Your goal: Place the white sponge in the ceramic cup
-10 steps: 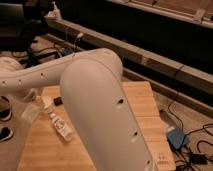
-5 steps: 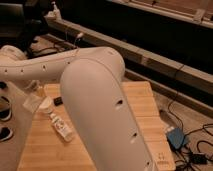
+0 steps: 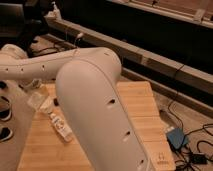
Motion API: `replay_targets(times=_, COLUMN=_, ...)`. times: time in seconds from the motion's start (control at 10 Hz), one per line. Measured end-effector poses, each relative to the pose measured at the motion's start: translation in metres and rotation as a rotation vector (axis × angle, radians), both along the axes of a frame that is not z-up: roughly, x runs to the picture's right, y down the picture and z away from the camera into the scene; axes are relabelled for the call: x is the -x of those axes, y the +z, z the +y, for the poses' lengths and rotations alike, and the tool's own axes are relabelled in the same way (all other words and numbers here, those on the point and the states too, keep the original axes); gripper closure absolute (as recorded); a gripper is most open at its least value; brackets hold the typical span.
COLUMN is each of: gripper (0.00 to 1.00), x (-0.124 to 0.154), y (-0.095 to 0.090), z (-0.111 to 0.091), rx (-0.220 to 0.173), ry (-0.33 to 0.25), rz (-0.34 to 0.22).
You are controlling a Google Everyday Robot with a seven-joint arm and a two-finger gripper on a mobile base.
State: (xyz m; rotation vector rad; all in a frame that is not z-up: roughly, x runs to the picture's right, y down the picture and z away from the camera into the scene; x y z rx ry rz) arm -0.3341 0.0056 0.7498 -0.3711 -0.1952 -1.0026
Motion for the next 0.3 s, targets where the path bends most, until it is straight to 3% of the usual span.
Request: replay_targets(times=0.3, gripper=0.50, x=0.0000, y=0.0088, z=-0.0017, rx=-0.003, ry=-0.006, rz=0.025)
